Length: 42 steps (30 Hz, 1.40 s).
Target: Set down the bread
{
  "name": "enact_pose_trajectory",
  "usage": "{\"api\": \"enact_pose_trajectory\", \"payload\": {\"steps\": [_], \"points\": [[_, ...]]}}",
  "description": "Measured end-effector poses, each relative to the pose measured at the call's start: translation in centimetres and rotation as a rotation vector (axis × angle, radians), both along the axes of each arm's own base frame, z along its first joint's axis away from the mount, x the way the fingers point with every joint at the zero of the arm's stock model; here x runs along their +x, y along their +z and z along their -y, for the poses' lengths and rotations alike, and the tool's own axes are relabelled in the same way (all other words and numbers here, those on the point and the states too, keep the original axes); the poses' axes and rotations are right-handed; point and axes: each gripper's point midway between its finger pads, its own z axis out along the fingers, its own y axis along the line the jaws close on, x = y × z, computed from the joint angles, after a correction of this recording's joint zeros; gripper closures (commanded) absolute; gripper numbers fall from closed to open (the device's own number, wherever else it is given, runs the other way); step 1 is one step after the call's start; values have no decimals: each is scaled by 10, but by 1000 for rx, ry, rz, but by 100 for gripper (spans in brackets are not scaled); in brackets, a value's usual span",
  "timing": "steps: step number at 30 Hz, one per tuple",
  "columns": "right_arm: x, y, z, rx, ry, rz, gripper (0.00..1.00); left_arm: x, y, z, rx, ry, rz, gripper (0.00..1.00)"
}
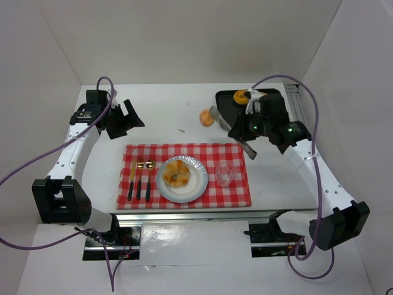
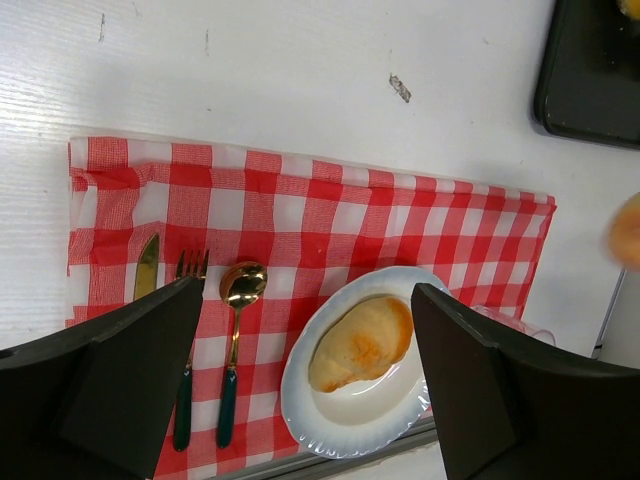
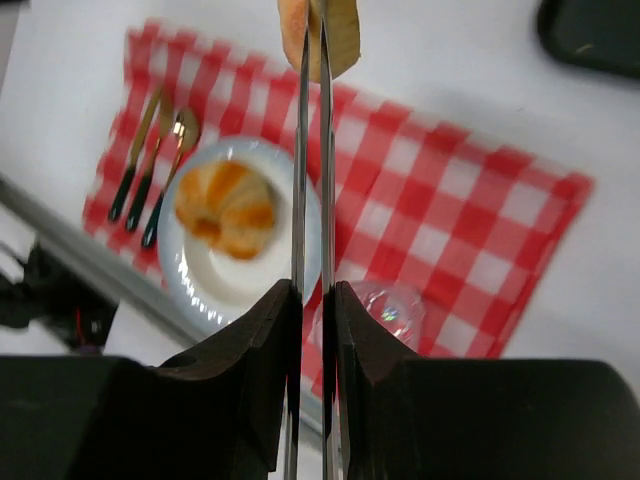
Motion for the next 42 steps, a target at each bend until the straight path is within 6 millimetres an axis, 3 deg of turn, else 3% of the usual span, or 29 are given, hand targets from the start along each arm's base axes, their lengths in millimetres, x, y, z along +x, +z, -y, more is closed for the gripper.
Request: {"api": "enact_pose_trajectory", "payload": {"steps": [4,7,11,16,22,33,42], "points": [[-49,-37,-35,-35,188,-114,100,0,0,0,0,0,0,1],[-81,-59,-46,-75,276,-196,100,0,1,0,0,0,1,1],[-107,-72,-54,-105,344,-245,100,-1,3,0,0,0,6,1],[-125,-85,-57,-139,389,-279,100,-1,3,0,0,0,7,1],[-132,-94,-56,-180,398,-292,100,-1,3,0,0,1,7,1],[-129,-97,-53,-203,378,-288,70,-2,4,0,-1,-1,9,1],[-130,-87,-52,-204,377,-286,59,-2,4,1,-6,-5,9,1]]}}
